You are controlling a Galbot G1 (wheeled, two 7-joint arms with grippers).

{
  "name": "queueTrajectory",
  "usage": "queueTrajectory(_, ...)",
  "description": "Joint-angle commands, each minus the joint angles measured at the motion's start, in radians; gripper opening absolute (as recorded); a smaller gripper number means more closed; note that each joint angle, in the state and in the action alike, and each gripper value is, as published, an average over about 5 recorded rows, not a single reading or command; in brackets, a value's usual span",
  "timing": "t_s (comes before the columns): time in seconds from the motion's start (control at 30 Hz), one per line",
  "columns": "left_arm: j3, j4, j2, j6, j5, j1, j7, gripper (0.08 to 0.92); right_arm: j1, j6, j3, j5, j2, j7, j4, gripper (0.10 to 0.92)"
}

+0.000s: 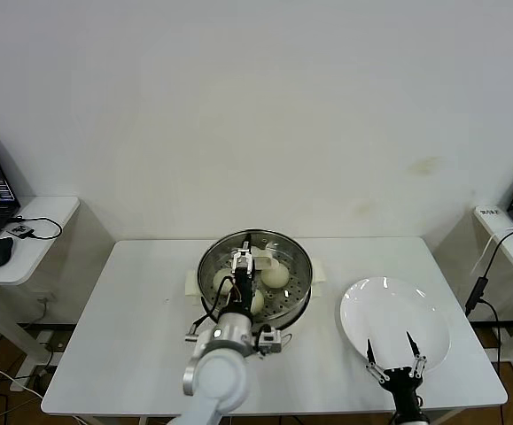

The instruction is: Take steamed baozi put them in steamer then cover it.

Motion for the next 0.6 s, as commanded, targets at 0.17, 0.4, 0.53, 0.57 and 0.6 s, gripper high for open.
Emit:
queueTrajectory(0.17, -0.1, -0.376, 0.193, 0.002, -0.489, 0.289, -0.103, 0.822, -0.007, -0.003, -0.011, 0.003, 0.0, -0.004, 0.001, 0.823)
queueTrajectory(0.4, -0.404, -0.338, 0.291, -0.358, -1.411, 0.492, -0.457, 0.823, -0.035, -0.018, -0.015, 0.05, -0.033, -0.013, 0.034, 0.823)
queueTrajectory(0.53, -0.571, -0.275, 0.3, -0.491, -1.723, 0.592, -0.491, 0.823, -0.078, -0.039, -0.029, 0.111, -0.089, -0.024, 0.077, 0.823)
queueTrajectory(0.57, -0.588, -0.268, 0.304, -0.486, -1.771, 0.614, -0.493, 0.823, -0.09, -0.045, -0.037, 0.133, -0.106, -0.028, 0.087, 0.823)
queueTrajectory(0.6, -0.596, -0.261, 0.307, -0.483, -1.811, 0.636, -0.497, 0.823, -0.104, -0.053, -0.046, 0.159, -0.126, -0.034, 0.099, 0.823)
